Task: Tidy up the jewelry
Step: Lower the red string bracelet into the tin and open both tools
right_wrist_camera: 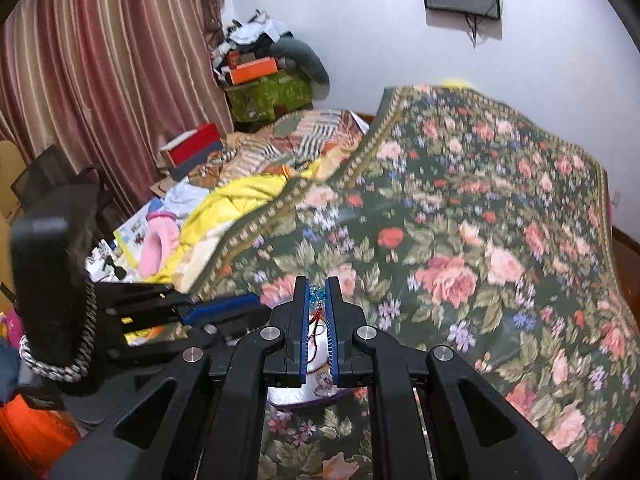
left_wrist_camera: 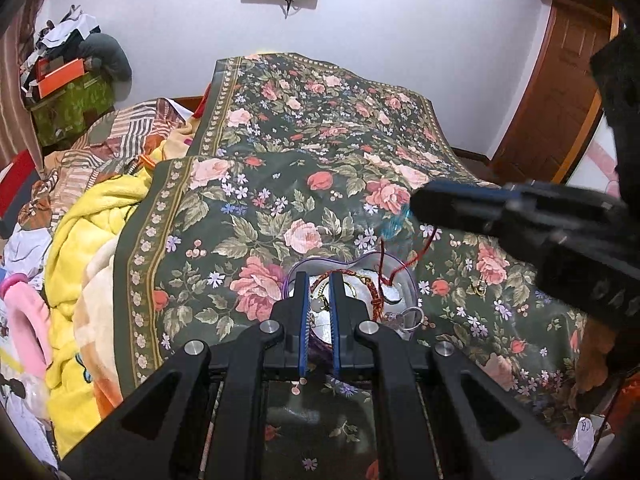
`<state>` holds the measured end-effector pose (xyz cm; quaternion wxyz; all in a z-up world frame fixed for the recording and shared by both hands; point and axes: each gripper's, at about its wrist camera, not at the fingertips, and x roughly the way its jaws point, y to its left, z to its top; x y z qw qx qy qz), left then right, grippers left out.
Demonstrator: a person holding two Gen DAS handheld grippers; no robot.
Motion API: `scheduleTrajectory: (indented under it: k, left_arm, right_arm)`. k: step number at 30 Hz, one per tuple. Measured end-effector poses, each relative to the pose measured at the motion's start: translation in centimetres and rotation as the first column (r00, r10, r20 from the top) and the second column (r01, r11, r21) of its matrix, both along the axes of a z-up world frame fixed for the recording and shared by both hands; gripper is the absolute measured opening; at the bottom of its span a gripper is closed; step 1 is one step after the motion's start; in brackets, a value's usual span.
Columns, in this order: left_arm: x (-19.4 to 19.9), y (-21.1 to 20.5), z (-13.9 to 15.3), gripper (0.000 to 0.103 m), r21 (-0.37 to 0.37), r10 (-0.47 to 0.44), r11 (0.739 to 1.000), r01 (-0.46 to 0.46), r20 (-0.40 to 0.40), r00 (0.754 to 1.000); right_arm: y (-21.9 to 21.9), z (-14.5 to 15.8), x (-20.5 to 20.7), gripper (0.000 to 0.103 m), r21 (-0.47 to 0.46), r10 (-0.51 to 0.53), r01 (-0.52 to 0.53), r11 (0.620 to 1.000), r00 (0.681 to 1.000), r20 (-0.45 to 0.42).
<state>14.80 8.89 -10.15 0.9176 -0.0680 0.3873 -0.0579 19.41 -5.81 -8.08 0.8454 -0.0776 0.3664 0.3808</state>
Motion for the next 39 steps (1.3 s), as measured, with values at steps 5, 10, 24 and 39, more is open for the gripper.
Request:
scheduleTrajectory:
  k: [5,10,24,39]
  left_arm:
    - [0.8,-0.3,-0.9,0.007,0.001,-0.009,1.000,0.009,-0.021,1.000]
    - [1.5,-0.8,-1.5,0.007,0.011,-0.019,1.000,0.019,-0.036,0.999]
    - [2.2,-1.1,-2.4,0.007,0.027,-0.021,0.999,0.022,-0.046,0.999]
    - [1.3,-0.7,-1.0,0.010,0.023,0.008,1.000,-0.007,-0.020,1.000]
  right_arm:
    - [-0.1,-2.3,1.4,0.007,-0.022,-0.013,0.012,1.000,0.998,-0.065]
    - [-0.1,-3.7,2.1,0.007,-0.036,-0.014,0.011,0.999,0.995,-0.101]
    - [0.4,-5.3,2.2,0.007,-0.076,-0.003,-0.006,0.997,0.994,-0.113]
    - [-0.1,-4.3,1.3,0.020,-0.078,-0.003,-0.004,0.997,0.996,-0.086]
